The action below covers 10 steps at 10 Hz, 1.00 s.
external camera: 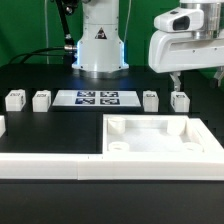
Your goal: Assemble square table
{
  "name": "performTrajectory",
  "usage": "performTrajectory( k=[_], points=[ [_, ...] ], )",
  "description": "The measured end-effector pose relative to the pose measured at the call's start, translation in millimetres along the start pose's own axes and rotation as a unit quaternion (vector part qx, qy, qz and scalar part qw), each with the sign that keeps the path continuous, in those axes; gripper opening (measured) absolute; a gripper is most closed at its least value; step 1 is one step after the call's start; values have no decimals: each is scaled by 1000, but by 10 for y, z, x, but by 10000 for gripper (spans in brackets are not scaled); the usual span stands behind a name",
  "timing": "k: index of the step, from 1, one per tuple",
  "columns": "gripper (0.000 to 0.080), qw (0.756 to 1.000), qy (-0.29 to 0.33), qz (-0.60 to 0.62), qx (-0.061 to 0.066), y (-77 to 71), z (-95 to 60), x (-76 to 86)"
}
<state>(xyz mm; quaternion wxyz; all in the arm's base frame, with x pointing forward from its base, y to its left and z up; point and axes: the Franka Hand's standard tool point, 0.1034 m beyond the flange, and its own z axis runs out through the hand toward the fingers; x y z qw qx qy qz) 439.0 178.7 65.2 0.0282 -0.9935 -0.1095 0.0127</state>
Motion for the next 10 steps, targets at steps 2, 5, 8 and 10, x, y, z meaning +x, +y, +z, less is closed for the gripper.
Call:
performTrajectory(
  k=[2,5,8,10],
  points=[
    [649,1000,-15,-2,-2,8,10,-30],
    [649,982,-182,44,-22,-28,22,-239],
    [649,948,-311,71,0,-120,132,-349],
    [649,925,-373,70,0,-100,134,-362]
  ],
)
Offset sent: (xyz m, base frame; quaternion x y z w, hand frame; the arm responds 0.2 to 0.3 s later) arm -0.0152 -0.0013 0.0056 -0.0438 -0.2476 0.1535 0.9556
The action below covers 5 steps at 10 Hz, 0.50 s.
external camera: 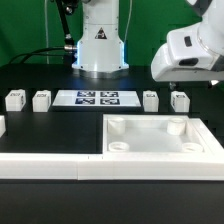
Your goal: Assemble square table
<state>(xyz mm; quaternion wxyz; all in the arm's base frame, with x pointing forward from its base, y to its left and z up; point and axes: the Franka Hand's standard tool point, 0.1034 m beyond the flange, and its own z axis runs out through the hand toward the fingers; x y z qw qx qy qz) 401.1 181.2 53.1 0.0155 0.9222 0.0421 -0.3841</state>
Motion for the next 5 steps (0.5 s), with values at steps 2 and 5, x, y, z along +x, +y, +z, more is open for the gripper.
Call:
performTrajectory(
  k=[2,5],
  points=[
    [649,997,-73,-1,-6,19,55,1],
    [649,995,-104,5,0,8,309,67]
  ],
)
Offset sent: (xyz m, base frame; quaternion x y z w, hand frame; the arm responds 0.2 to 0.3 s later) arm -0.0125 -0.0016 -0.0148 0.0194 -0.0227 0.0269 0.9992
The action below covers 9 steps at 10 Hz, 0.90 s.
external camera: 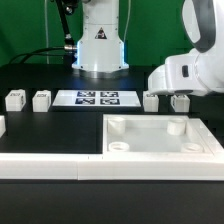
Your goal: Assemble square table
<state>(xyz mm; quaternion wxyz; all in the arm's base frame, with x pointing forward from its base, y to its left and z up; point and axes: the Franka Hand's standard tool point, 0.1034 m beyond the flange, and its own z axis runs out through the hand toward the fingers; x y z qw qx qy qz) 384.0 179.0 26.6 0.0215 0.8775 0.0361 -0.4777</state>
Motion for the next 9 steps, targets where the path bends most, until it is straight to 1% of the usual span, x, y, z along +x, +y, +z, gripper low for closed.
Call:
performTrajectory(
  k=[1,2,3,6,8,9],
  points=[
    [649,1000,0,4,1,-24,121,14],
    [649,1000,-7,11,-2,-41,222,6],
    [649,1000,-10,10,-6,-71,258,9],
    [638,1000,-9,10,-5,-62,254,13],
    [287,1000,-10,10,-5,-62,254,13],
    [287,1000,-10,10,-5,-62,254,13]
  ],
)
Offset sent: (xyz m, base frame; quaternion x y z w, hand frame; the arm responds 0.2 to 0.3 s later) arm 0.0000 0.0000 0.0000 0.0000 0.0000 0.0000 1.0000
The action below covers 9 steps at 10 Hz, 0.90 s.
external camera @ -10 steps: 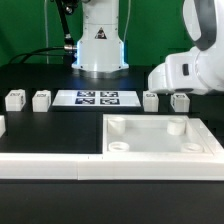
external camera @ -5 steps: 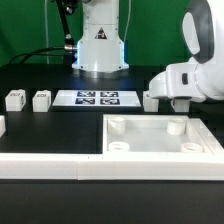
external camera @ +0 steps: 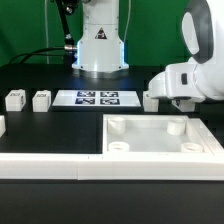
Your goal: Assemble square table
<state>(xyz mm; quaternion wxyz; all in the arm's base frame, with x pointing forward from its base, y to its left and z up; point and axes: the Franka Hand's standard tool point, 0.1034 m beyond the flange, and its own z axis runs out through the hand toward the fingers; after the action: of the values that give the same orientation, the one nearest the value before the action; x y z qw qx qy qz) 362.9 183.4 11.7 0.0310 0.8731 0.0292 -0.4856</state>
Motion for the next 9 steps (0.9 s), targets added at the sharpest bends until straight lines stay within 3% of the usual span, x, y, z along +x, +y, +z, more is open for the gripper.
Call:
performTrajectory(
  k=[8,9],
  points=[
    [290,1000,1,-1,1,8,-17,-6],
    [290,999,-11,-31,-1,112,-204,-143]
  ],
)
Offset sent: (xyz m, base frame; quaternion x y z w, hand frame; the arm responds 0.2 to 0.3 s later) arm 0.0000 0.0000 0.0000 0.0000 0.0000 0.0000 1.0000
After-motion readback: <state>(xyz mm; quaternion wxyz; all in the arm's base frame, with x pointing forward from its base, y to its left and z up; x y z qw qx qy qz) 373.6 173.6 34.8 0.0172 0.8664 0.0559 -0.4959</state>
